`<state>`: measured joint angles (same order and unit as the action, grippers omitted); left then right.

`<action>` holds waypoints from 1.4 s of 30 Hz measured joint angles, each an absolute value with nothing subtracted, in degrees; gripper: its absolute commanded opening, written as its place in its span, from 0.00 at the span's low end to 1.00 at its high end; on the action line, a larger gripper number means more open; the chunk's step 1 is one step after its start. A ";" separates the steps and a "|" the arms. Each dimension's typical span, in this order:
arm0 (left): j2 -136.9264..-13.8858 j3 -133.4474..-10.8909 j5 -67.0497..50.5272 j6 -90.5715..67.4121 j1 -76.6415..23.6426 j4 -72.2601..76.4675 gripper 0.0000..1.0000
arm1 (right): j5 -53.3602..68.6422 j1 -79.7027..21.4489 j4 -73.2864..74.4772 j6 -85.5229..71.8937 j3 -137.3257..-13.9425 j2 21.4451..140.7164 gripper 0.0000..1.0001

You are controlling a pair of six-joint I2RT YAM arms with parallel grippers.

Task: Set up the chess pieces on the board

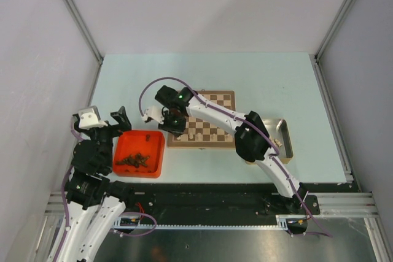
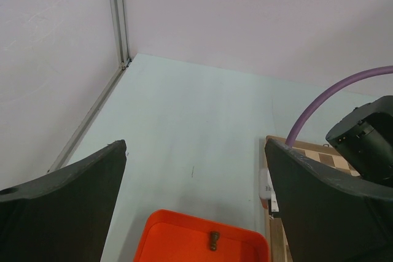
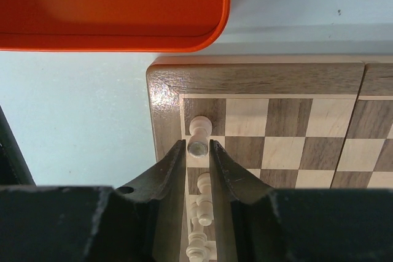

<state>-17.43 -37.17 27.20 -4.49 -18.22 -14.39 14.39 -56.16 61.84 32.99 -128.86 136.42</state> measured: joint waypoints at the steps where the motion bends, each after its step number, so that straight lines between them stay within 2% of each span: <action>1: -17.43 -37.17 27.14 -4.49 -18.22 -14.39 1.00 | 14.39 -56.16 61.87 32.99 -129.08 136.42 0.27; 15: -17.23 -37.12 26.79 -4.49 -18.22 -14.28 1.00 | 14.41 -56.16 61.89 32.97 -130.17 137.58 0.27; 28: -17.17 -37.06 26.79 -4.49 -18.22 -14.26 1.00 | 14.87 -56.42 61.89 32.97 -130.32 137.60 0.11; 42: -17.08 -37.06 26.76 -4.49 -18.22 -14.26 1.00 | 14.96 -57.06 61.84 32.95 -131.90 138.37 0.11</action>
